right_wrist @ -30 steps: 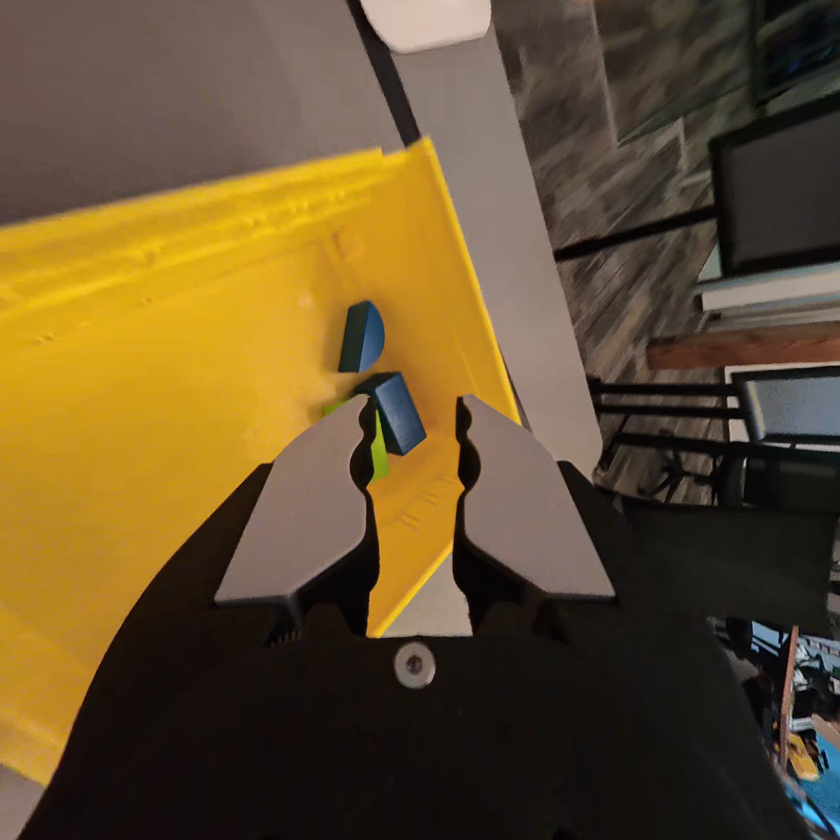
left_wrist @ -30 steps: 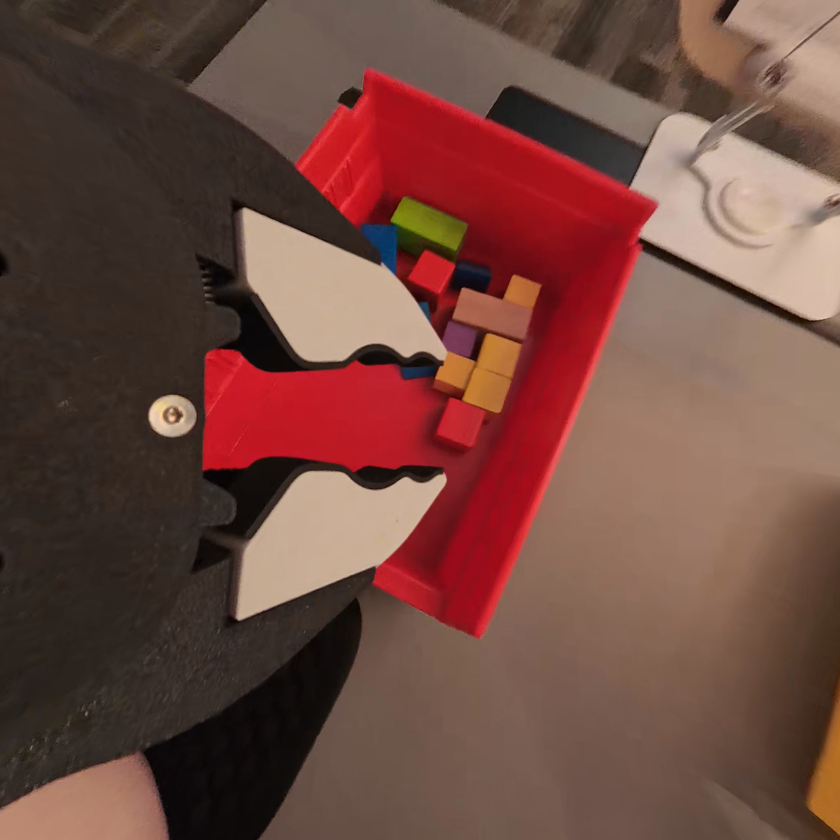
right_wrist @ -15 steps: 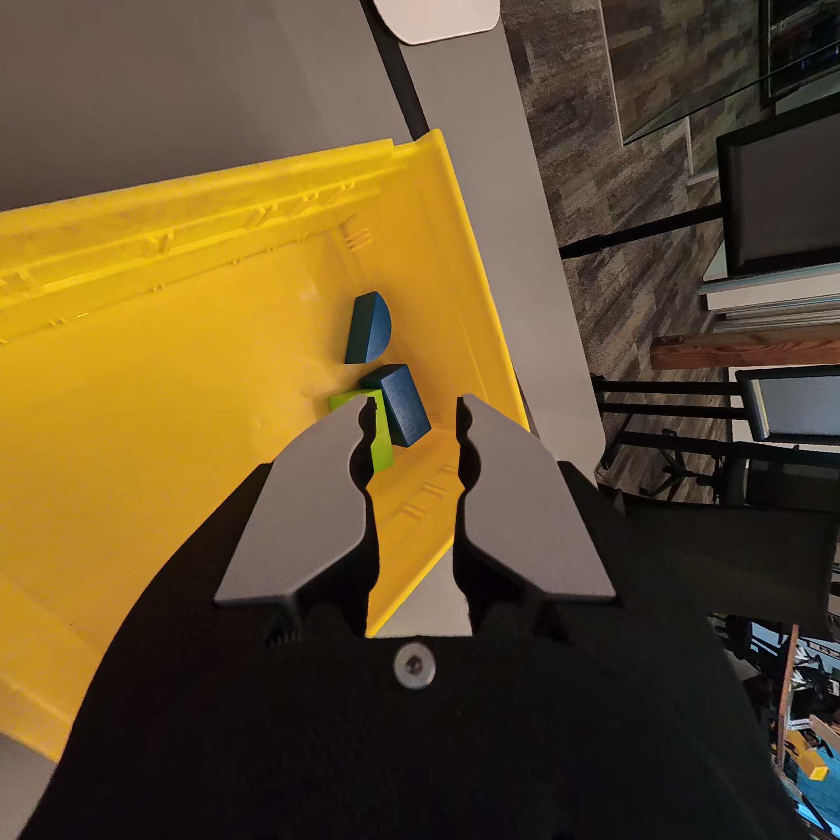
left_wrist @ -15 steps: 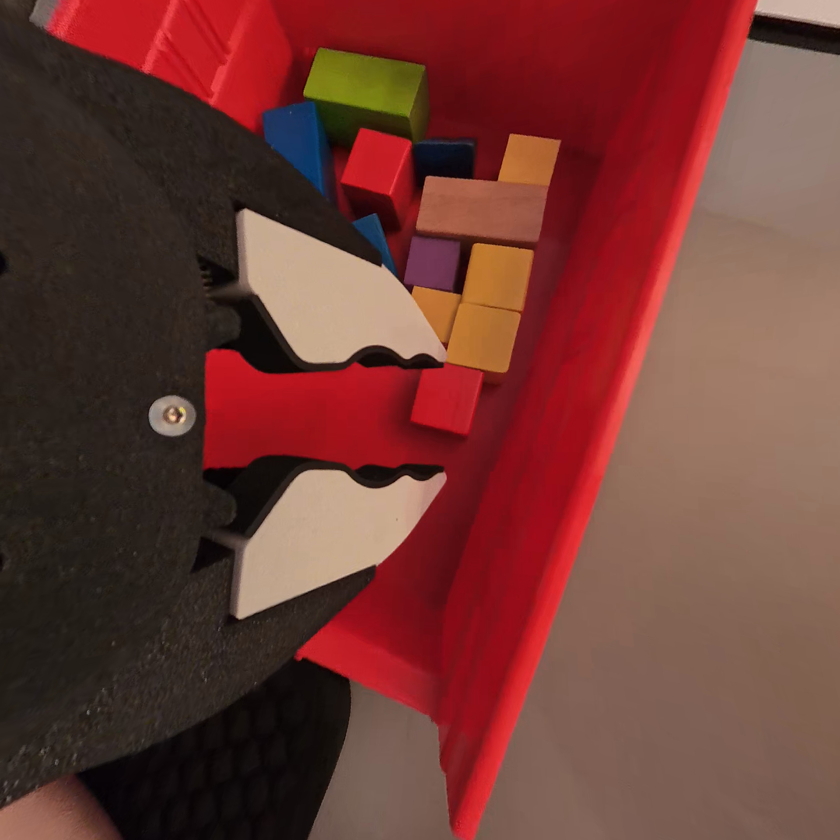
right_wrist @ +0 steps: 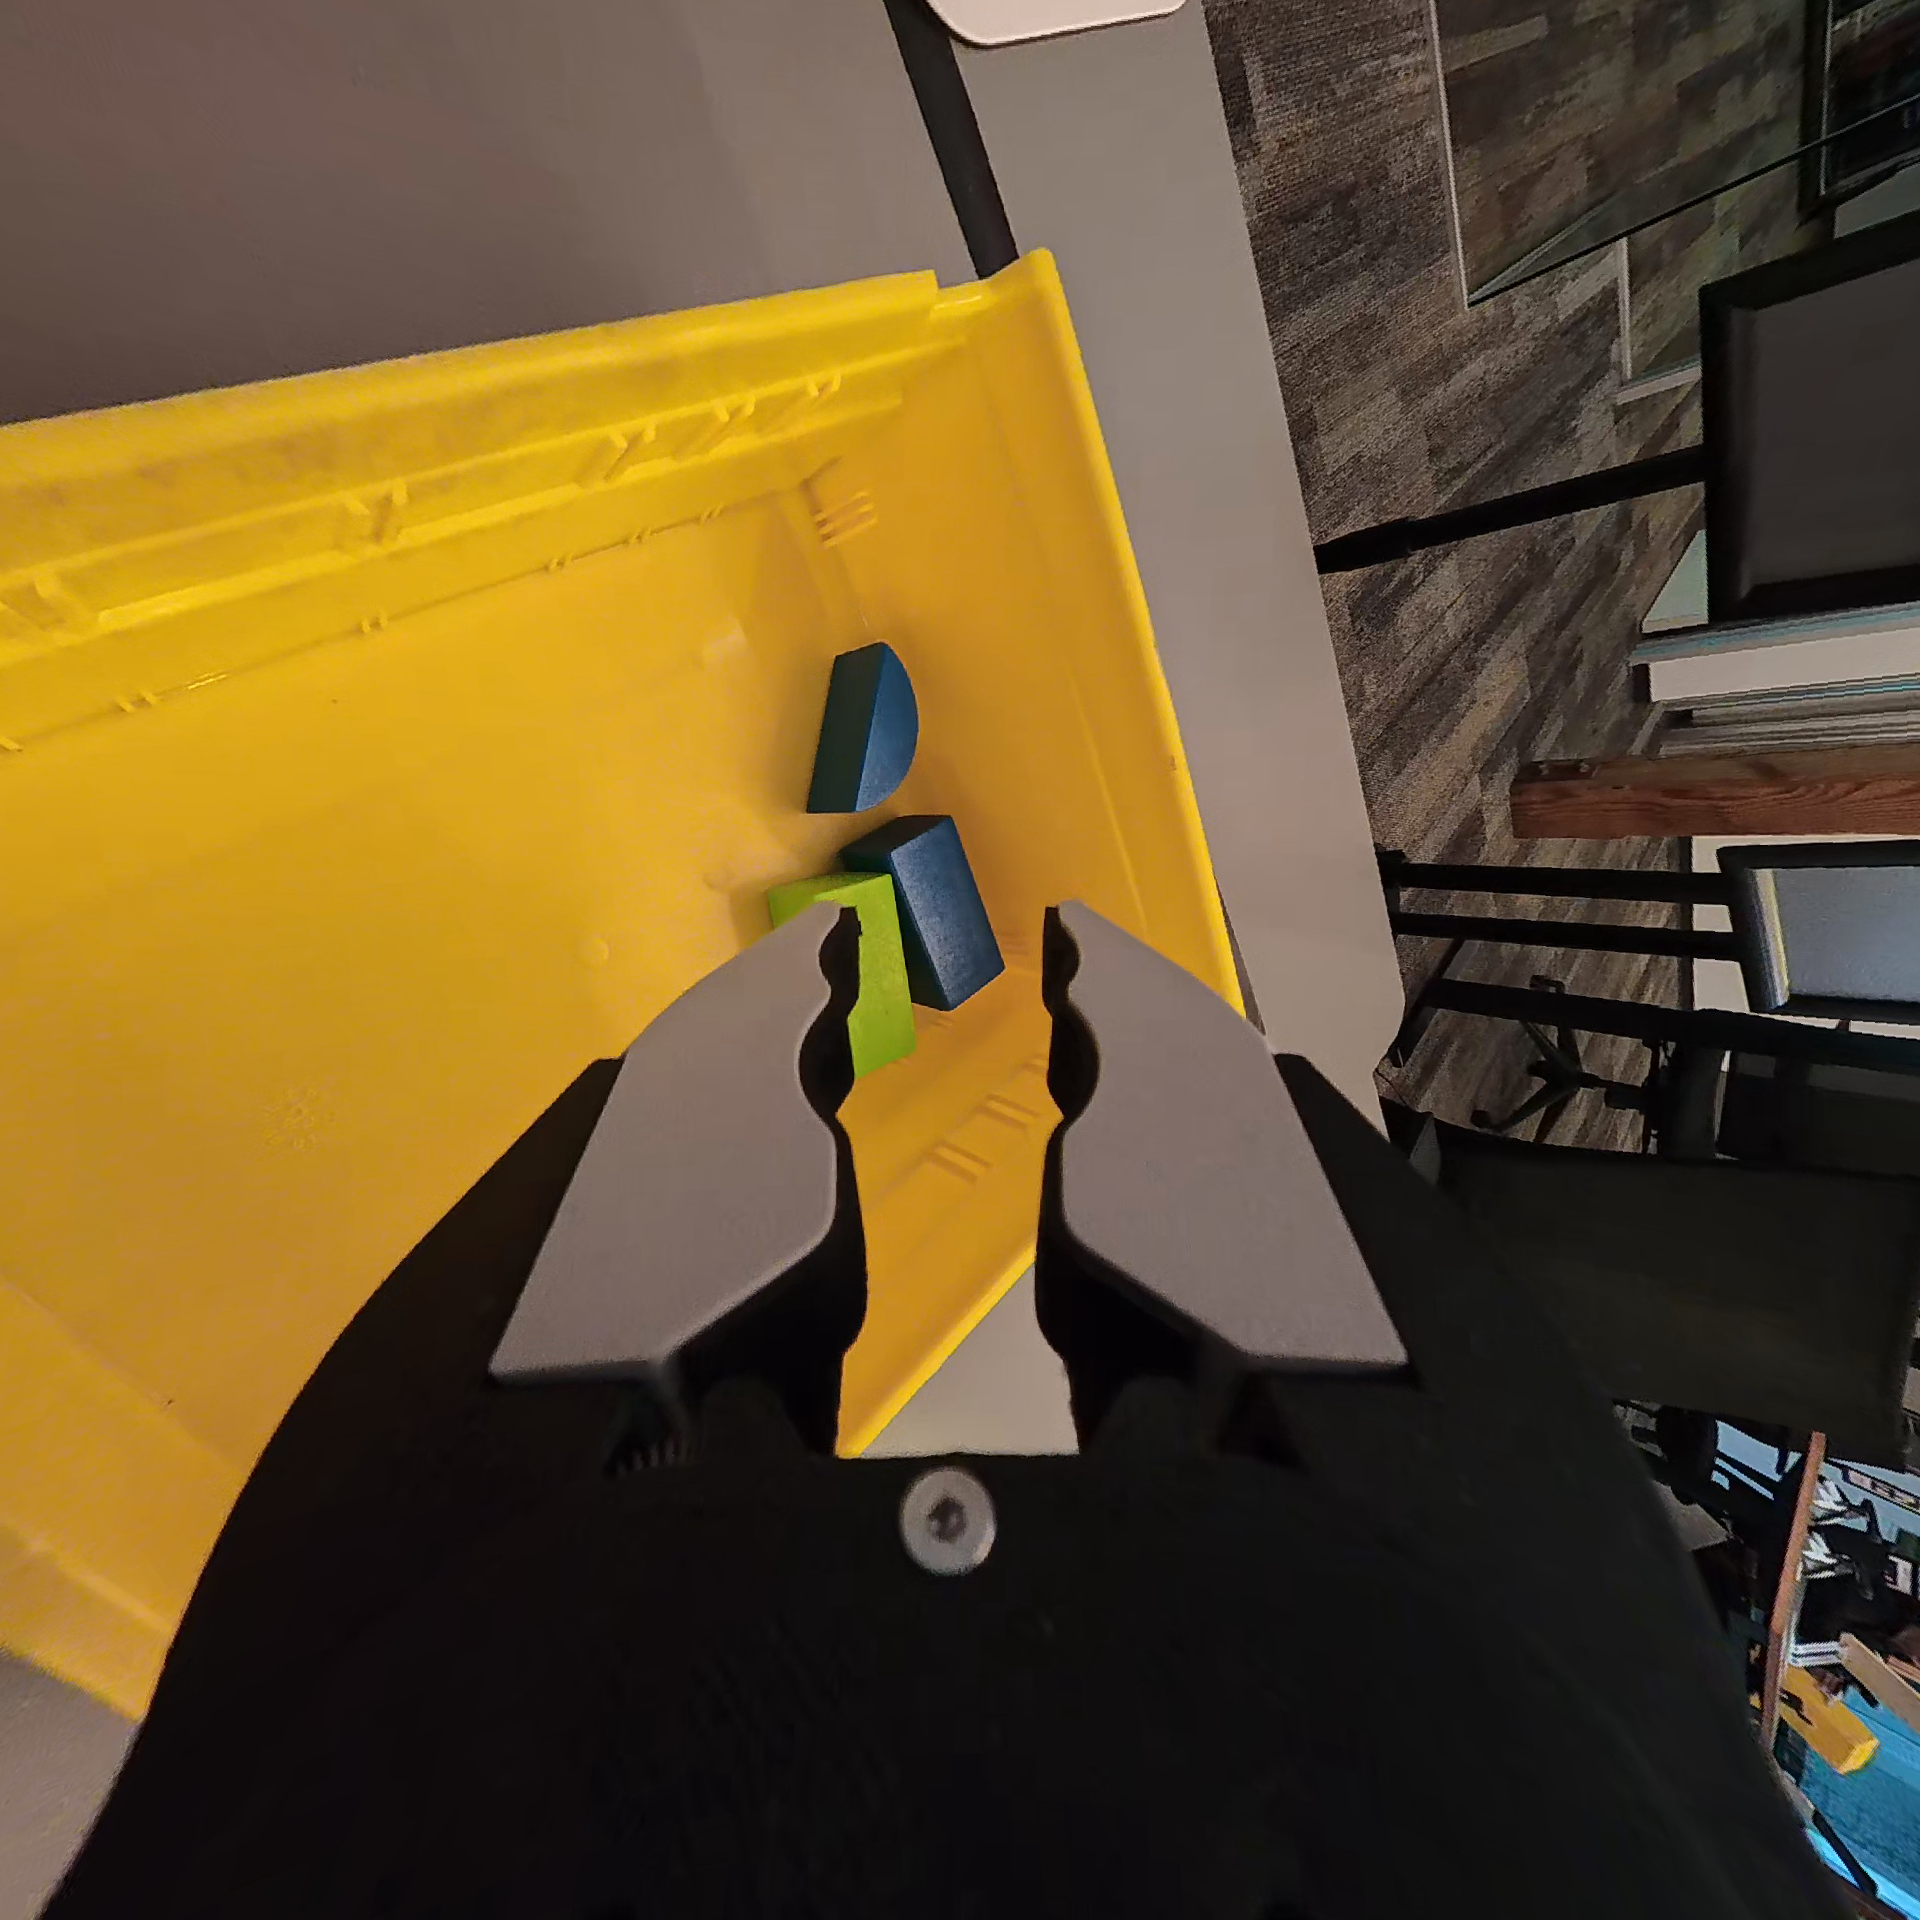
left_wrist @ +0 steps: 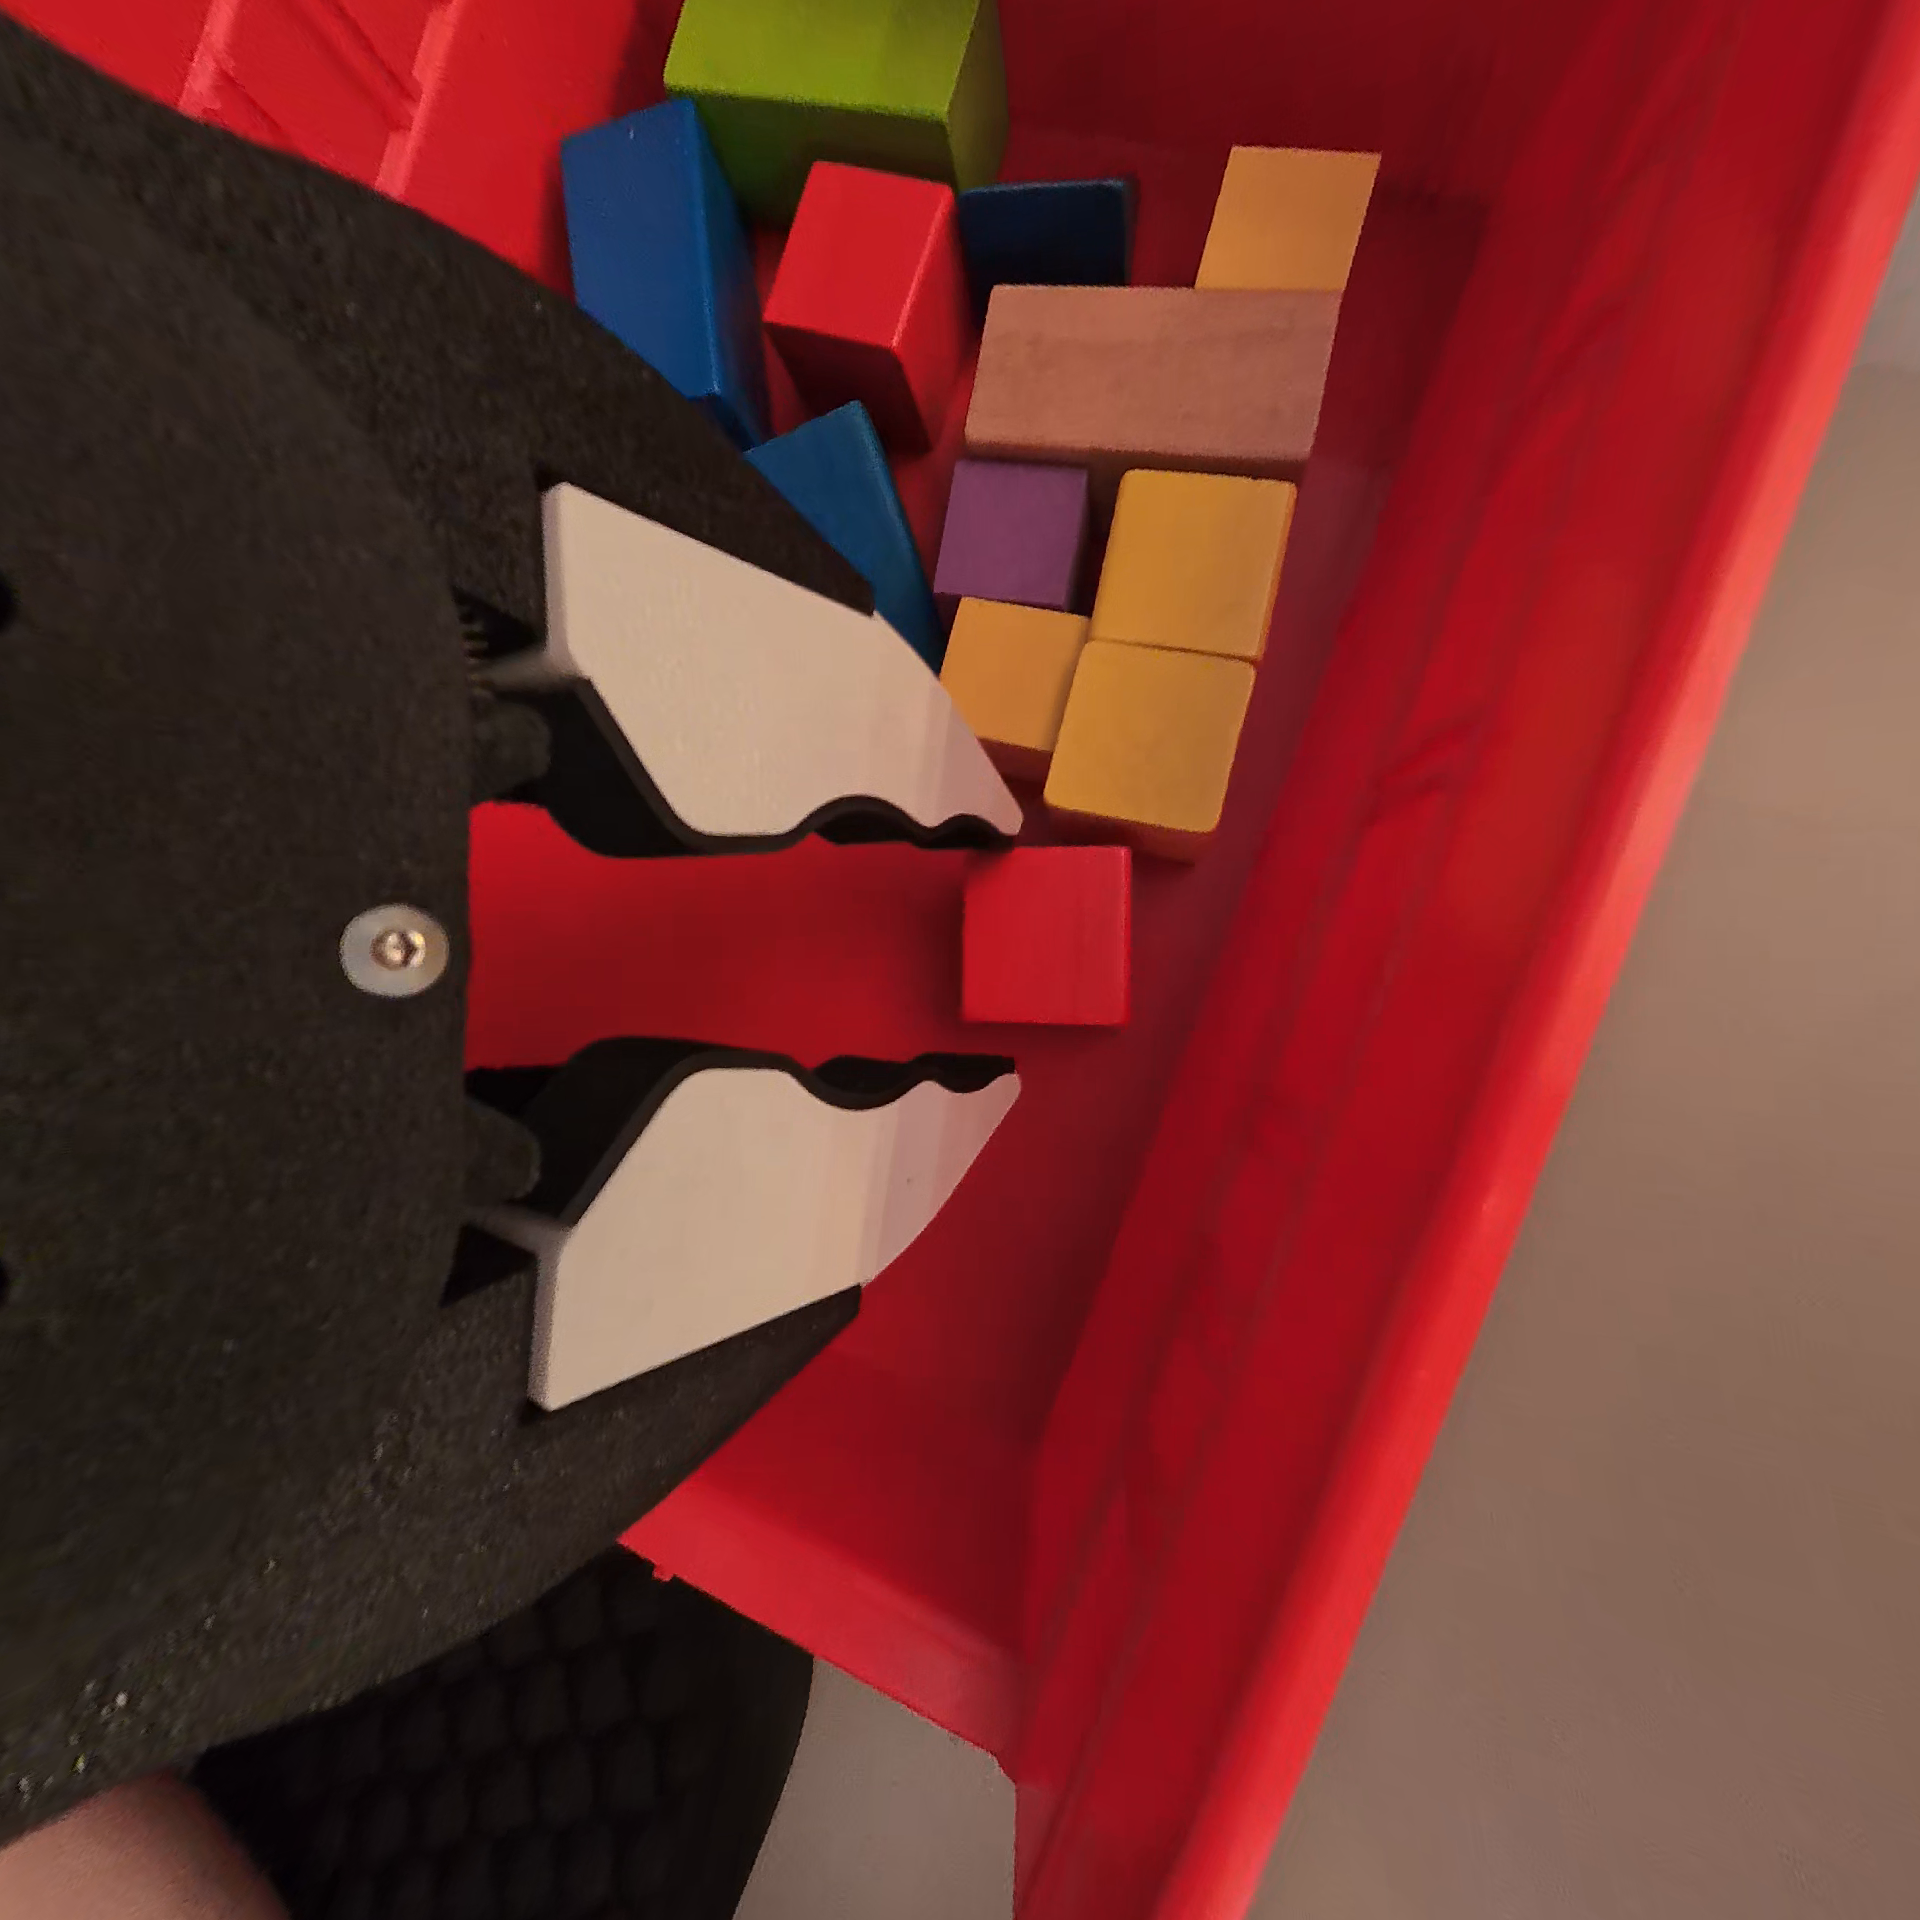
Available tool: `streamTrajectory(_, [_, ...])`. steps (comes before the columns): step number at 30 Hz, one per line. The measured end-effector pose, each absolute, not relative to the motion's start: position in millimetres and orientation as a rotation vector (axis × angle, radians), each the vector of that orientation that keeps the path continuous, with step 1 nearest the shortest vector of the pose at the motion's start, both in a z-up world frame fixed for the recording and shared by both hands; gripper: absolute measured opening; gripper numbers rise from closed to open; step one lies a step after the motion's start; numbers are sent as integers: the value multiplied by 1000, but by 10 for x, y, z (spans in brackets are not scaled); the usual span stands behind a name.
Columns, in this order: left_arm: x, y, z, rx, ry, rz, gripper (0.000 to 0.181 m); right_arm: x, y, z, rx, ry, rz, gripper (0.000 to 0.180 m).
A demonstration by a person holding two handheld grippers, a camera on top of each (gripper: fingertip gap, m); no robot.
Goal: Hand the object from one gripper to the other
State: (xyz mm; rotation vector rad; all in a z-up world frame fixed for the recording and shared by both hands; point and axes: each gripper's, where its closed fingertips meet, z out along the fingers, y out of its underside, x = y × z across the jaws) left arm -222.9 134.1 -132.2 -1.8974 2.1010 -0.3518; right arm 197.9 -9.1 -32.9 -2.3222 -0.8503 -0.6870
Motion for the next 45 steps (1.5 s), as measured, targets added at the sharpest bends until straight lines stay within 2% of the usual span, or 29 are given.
streamTrajectory(7, [-2180, 1331, -1459, -1946, 2133, -305, 43, 1998, -110, -352, -2336, -848, -685, 35])
streamTrajectory(10, [-2170, 1337, -1474, -1941, 2138, -297, 35, 2007, -117, -348, -2335, -844, -684, 35])
streamTrajectory(31, [-2297, 1373, -1372, -1941, 2123, -266, 35, 2015, -119, -397, -2357, -861, -695, 35])
streamTrajectory(34, [-2248, 1413, -1058, -1870, 2018, -312, 35, 1930, -80, -275, -2299, -868, -710, 35])
streamTrajectory(37, [-2139, 1373, -455, -1738, 1832, -472, 35, 1611, 65, 53, -2097, -910, -716, 33])
streamTrajectory(41, [-1932, 961, 419, -1455, 1663, -845, 35, 689, 260, 731, -1668, -927, -564, 33])
streamTrajectory(43, [-1822, 697, 732, -1344, 1625, -1046, 35, 167, 254, 943, -1492, -954, -442, 44])
streamTrajectory(45, [-1696, 503, 960, -1278, 1575, -1214, 35, -278, 208, 1053, -1335, -995, -380, 47])
